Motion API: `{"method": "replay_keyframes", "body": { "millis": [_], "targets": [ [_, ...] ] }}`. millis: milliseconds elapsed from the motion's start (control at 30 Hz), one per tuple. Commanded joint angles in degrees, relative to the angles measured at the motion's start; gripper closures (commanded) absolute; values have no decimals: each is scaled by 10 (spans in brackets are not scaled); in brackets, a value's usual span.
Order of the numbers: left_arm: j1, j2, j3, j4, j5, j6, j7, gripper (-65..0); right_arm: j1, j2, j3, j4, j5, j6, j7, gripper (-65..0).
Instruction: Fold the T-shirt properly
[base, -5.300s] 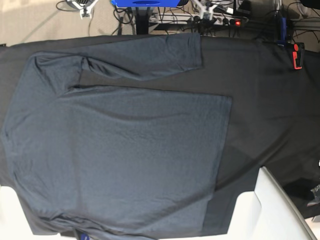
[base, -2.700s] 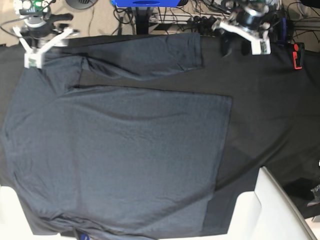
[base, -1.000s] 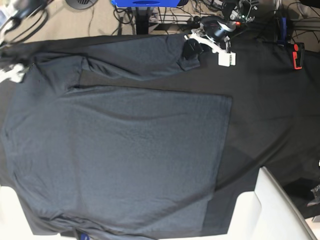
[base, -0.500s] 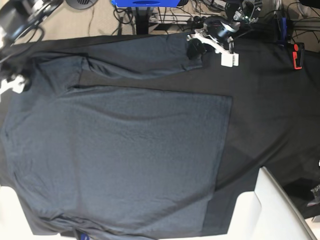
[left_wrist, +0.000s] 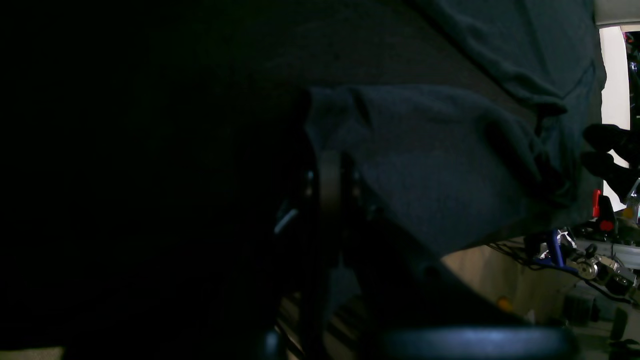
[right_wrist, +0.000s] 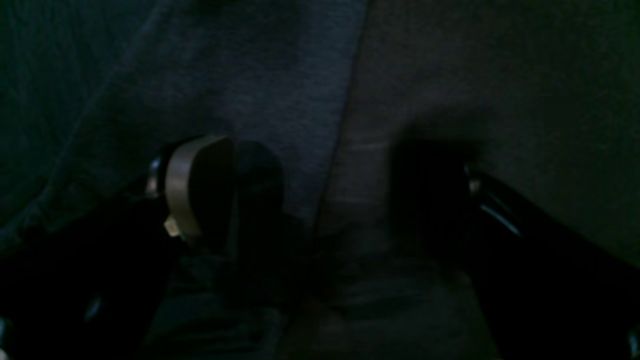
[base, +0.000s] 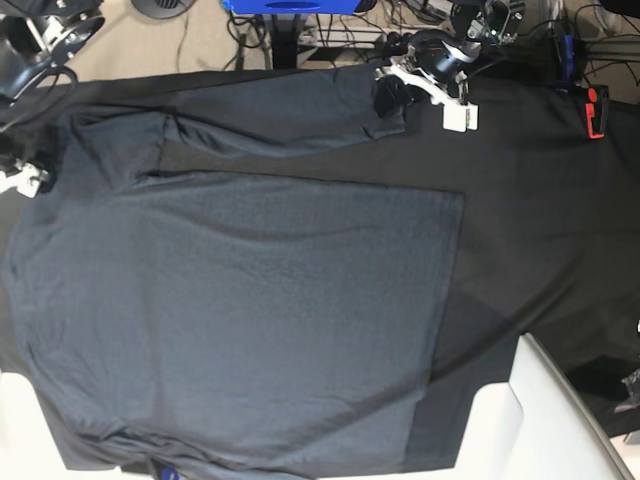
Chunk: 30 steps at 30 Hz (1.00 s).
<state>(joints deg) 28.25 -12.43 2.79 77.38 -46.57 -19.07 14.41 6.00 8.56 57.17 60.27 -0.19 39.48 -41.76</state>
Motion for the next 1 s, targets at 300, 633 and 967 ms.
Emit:
{"method": "replay_keyframes", "body": {
  "millis": [300,633,967],
  "targets": [
    [-1,-3,-2,9,-4,-6,-6,0,-29,-51,-1,85,1,5,-34,-507],
    [-2,-3,-2,9,-4,-6,-6,0,-44,-72,-1,120,1,5,-58,-504],
    [1,-3,-2,35,-2,-1,-6,0,-41,-73,-1,119,1,5,-60,-171]
  ]
}}
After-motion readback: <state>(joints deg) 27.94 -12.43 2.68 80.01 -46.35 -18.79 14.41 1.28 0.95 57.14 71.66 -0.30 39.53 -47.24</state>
